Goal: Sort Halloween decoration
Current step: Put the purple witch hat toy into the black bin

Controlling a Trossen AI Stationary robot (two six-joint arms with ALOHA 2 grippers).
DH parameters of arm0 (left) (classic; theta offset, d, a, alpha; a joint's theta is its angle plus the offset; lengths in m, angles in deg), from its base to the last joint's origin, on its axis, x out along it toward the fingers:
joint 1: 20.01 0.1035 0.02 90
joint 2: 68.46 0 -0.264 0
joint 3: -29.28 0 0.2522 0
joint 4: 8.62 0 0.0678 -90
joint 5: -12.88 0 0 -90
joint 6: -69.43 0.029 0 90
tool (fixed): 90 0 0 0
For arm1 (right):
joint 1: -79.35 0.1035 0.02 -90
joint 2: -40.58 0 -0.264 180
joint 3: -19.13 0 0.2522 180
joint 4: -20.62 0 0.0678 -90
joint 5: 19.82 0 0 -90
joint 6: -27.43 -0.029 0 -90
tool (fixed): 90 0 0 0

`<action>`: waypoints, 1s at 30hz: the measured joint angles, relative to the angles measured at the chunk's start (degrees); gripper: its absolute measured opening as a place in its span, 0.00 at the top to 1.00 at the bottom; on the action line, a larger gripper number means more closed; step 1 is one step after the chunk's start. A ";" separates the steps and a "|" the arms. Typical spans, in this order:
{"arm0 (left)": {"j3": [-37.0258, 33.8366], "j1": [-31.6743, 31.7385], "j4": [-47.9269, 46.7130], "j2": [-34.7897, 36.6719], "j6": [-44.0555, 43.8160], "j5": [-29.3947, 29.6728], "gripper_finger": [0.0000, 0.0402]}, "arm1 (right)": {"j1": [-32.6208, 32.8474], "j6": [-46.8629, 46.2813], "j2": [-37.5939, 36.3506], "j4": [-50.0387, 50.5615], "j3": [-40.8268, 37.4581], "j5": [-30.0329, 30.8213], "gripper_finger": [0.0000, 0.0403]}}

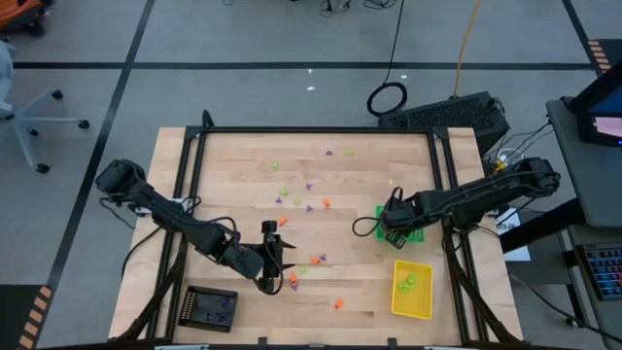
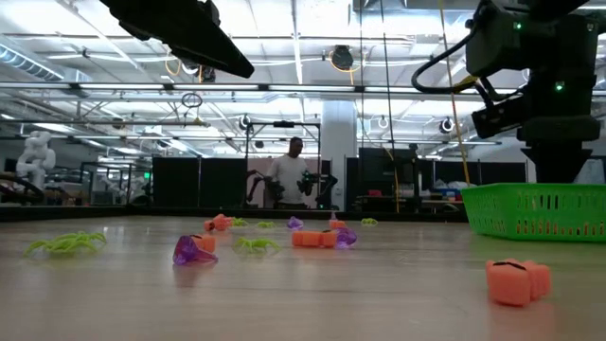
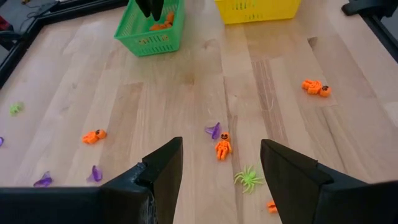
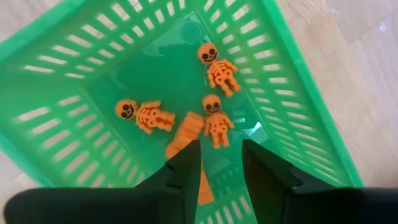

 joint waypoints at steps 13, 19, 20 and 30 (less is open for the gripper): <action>0.00 0.00 -0.56 -0.01 -1.49 8.26 0.47 | 7.46 -4.13 -0.04 3.95 9.08 9.32 0.77; 0.00 0.02 -1.69 -0.01 -4.67 14.09 0.47 | 15.05 -8.50 -0.02 2.03 9.35 19.37 0.77; 0.00 0.02 -2.47 -0.01 -5.75 15.15 0.47 | 16.56 -9.17 -0.02 2.05 9.35 21.40 0.77; -1.21 3.71 -9.14 -0.01 -11.79 24.44 0.47 | 25.20 -6.74 -0.35 -0.98 9.68 33.65 0.77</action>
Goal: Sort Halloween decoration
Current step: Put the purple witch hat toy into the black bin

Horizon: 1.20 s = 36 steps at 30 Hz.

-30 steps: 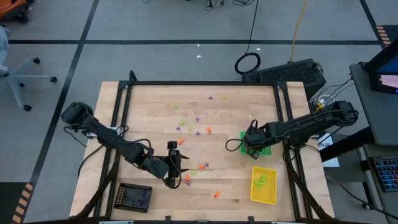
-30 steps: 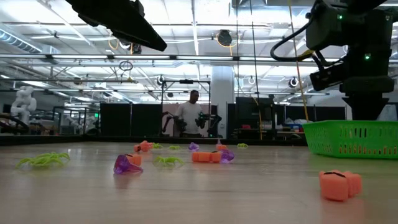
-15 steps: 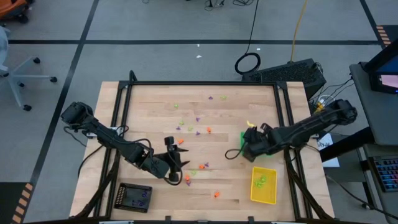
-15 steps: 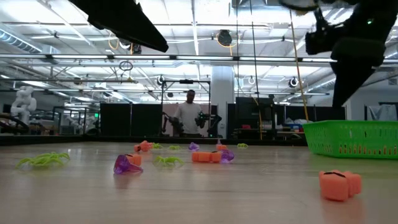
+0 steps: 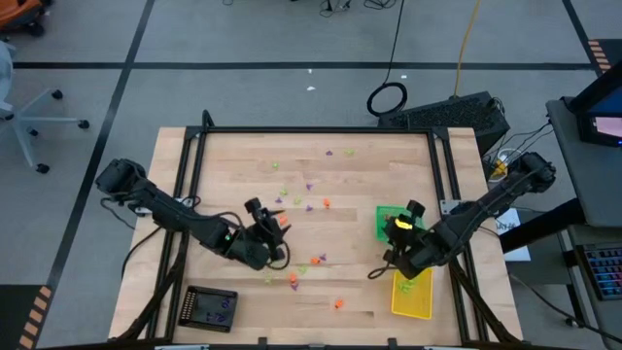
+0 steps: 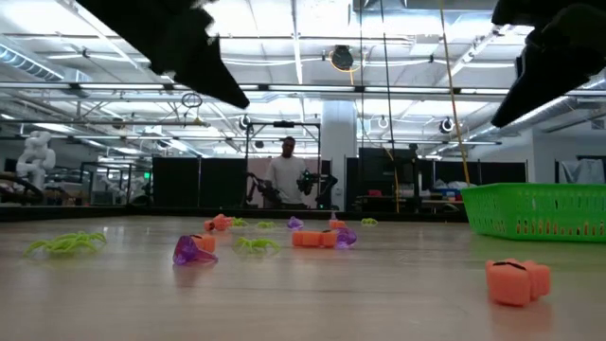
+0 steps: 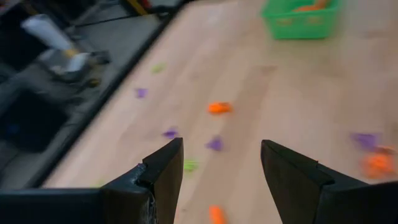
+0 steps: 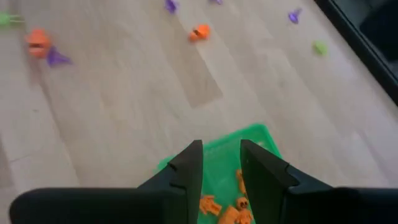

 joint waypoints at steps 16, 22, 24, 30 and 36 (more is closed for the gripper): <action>-0.54 18.72 2.16 0.00 6.27 -17.31 0.47 | -0.04 27.86 0.55 -19.33 0.00 3.10 0.77; -0.56 24.80 -2.83 -0.74 -3.04 -18.58 0.47 | -0.09 32.96 0.61 -19.27 0.00 3.61 0.77; -0.61 25.73 -5.42 -1.65 -7.15 -19.33 0.47 | -0.09 34.07 0.61 -19.27 0.00 4.09 0.77; -0.65 27.06 -9.60 -6.22 -21.47 -22.09 0.47 | -0.09 33.77 0.63 -19.82 0.00 4.11 0.77; -0.63 26.95 -9.74 -10.18 -26.16 -24.96 0.47 | -0.09 32.51 0.63 -21.81 0.00 4.08 0.77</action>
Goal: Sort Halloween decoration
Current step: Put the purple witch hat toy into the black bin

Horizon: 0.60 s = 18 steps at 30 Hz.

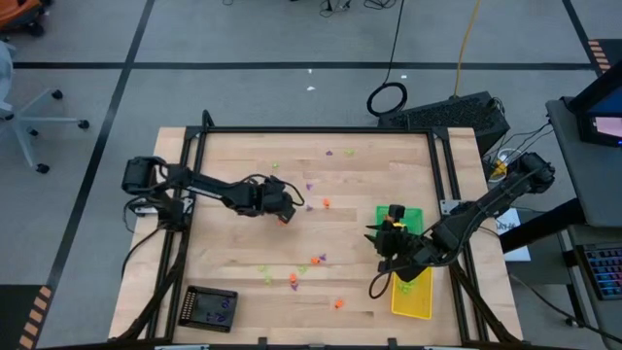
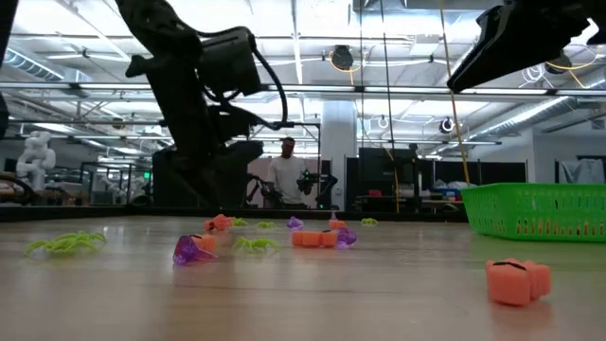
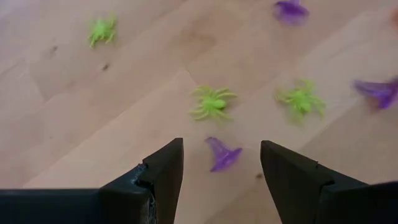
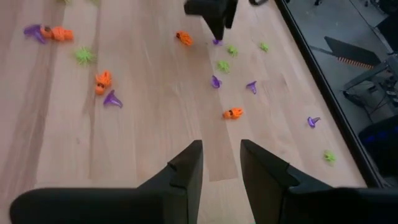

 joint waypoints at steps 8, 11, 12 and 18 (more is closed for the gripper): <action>0.00 -0.06 -1.44 -1.94 -0.97 0.42 0.47 | 0.00 0.13 0.00 -2.06 0.00 0.00 0.77; 0.00 -0.05 -1.52 -2.15 -0.97 0.60 0.47 | 0.00 0.65 0.00 -2.13 -0.01 0.02 0.77; 0.00 -0.04 -1.86 -2.21 -0.97 0.69 0.47 | 0.00 1.09 0.00 -2.19 -0.01 0.02 0.77; 0.00 0.00 -5.53 -2.28 -1.00 1.76 0.47 | -0.02 1.41 0.00 -2.15 -0.01 0.02 0.77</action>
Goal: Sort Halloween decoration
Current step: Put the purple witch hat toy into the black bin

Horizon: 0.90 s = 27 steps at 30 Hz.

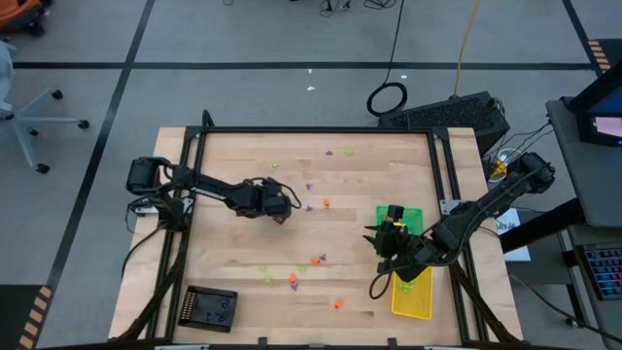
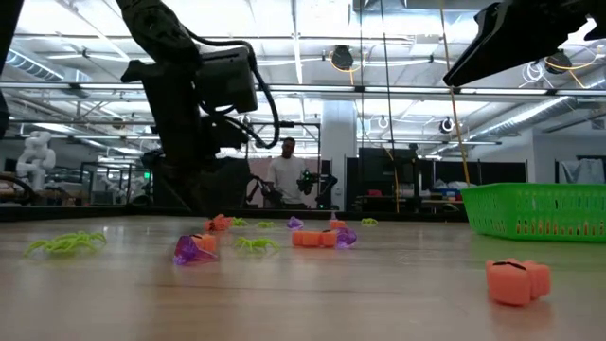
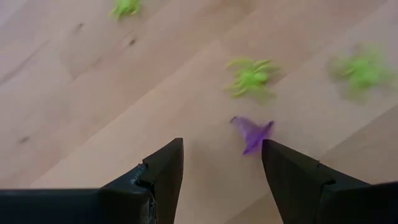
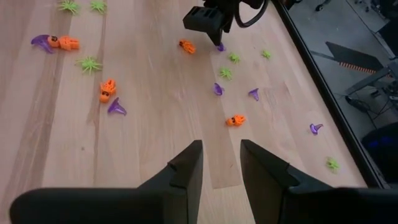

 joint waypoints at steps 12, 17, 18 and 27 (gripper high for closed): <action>0.00 -1.92 -7.18 0.00 1.43 1.35 0.47 | 0.00 -0.11 0.00 0.00 -0.01 0.00 0.77; 0.00 -3.87 -5.48 0.02 13.35 1.28 0.47 | 0.00 -0.15 0.00 0.00 -0.01 0.00 0.77; 0.00 -4.04 -5.56 0.04 15.11 1.22 0.47 | 0.00 -0.15 0.00 0.00 -0.01 -0.02 0.77; 1.45 -4.57 -8.35 2.56 26.52 -6.28 0.47 | 0.00 -0.15 0.00 0.03 -0.01 -0.02 0.77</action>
